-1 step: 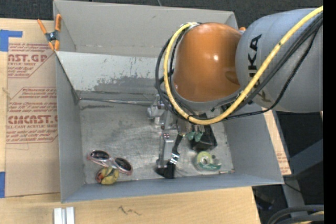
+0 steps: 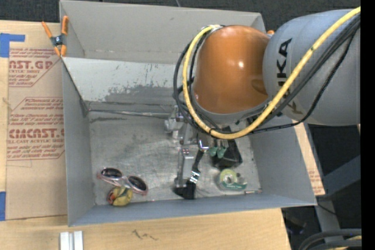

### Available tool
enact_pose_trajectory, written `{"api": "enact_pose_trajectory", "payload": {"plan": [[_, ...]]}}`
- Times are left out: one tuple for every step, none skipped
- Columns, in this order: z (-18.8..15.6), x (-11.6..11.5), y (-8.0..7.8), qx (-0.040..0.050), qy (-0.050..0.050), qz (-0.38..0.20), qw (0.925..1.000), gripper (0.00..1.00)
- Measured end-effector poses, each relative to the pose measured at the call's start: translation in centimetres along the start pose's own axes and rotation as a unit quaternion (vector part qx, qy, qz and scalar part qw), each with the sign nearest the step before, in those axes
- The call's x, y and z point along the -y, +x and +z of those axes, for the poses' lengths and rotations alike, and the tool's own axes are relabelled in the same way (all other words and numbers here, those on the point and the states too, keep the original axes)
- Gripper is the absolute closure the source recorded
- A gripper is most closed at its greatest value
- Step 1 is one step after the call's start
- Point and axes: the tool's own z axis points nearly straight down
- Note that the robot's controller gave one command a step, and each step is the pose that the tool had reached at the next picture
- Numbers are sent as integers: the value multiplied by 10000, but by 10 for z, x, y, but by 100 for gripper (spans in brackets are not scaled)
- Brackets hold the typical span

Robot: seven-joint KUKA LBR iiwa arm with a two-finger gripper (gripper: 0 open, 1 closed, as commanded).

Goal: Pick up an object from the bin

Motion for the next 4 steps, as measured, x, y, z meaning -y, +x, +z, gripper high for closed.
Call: {"api": "enact_pose_trajectory", "payload": {"plan": [[48, -3, -10, 38, -10, 242, 9997, 0], [148, -16, -30, -7, 4, 43, 10000, 100], [148, -16, -30, -6, 2, 43, 10000, 0], [148, -16, -30, -6, 2, 42, 10000, 0]]}}
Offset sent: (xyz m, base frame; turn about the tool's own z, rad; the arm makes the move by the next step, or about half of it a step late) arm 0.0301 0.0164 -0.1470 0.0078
